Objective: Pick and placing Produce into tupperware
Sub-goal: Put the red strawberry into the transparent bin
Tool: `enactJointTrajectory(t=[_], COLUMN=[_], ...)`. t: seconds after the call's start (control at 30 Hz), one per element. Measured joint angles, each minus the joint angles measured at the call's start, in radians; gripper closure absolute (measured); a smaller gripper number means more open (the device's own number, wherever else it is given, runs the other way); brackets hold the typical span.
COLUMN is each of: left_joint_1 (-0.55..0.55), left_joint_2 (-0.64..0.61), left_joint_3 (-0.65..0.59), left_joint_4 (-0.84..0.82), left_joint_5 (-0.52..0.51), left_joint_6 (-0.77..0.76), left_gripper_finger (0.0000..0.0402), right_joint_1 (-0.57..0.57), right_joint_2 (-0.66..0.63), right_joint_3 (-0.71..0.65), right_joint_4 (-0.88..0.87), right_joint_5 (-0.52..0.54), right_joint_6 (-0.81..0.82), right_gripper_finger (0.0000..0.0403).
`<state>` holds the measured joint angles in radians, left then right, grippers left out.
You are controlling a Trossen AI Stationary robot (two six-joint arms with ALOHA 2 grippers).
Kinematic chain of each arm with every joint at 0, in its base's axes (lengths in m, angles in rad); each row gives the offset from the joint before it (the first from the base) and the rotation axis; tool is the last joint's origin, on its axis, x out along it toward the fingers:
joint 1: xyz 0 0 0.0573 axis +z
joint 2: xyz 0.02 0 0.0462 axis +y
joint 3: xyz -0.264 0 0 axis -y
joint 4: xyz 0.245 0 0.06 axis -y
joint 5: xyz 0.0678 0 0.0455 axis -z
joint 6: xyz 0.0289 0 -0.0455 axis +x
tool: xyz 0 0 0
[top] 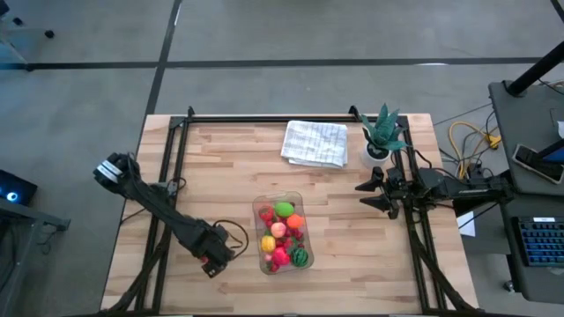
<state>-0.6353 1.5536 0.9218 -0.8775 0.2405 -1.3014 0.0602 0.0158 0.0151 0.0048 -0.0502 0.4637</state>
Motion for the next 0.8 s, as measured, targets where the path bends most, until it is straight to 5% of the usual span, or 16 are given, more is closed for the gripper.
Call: enactJointTrajectory(t=[0.33,0.8], left_joint_1=[0.0,0.0], left_joint_2=[0.016,0.016], left_joint_3=[-0.061,-0.072], left_joint_4=[0.007,0.082], left_joint_5=[0.04,0.036], left_joint_6=[0.0,0.025], left_gripper_finger=[0.0098,0.0206], right_joint_1=[0.0,0.0], right_joint_2=[0.0,0.0], right_joint_3=[0.0,0.0], right_joint_4=[0.0,0.0], right_joint_5=[0.0,0.0], right_joint_6=[0.0,0.0], right_gripper_finger=[0.0161,0.0161])
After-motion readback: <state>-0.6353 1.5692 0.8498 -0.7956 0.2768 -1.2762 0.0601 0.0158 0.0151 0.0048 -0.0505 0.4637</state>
